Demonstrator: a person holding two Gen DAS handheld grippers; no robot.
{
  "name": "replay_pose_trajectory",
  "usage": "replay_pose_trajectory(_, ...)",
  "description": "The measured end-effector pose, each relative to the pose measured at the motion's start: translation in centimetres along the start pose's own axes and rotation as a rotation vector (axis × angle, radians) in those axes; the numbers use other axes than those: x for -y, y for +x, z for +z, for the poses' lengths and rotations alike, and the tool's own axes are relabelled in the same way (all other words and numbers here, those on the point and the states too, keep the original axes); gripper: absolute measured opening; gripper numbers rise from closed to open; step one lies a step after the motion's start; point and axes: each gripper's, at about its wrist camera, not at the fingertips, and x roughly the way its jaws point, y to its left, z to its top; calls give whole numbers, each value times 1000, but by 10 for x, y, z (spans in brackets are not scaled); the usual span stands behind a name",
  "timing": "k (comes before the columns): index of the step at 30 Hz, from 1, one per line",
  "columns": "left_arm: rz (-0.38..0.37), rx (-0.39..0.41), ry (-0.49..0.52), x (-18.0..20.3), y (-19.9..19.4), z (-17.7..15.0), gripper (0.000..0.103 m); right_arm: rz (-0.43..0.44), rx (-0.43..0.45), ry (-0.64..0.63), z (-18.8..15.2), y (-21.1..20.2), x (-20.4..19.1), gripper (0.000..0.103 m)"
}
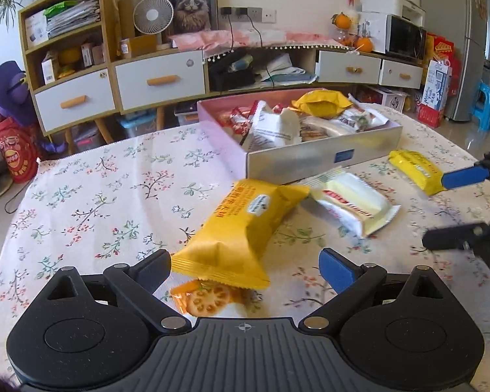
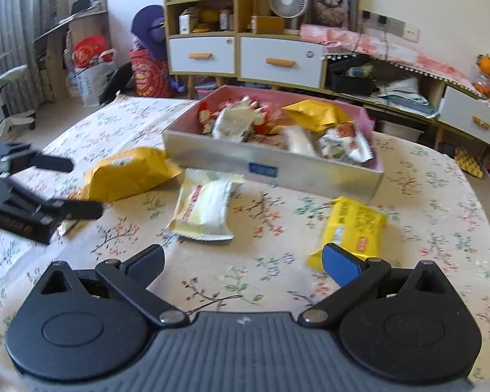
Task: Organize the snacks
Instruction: 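Withdraw both tools from the box back over the remaining packs, then grasp the yellow waffle-sandwich pack with the left tool while the right grasps the white cream-bread pack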
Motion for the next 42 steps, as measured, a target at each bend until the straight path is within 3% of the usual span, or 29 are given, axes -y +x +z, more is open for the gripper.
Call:
replay_pose_trajectory(7, 1, -28, 21, -2, 17, 8, 98, 34, -38, -9, 1, 19, -14, 103)
replay_pose_trajectory(20, 22, -65, -3, 9, 40, 24, 93, -24, -53, -24, 12, 46, -26, 103)
replay_pose_trajectory(34, 75, -124, -63, 12, 46, 30, 61, -56, -70, 13, 23, 56, -26, 102)
replay_pose_trajectory(42, 94, -148, -118, 13, 45, 32, 48, -52, -65, 27, 28, 55, -20, 89)
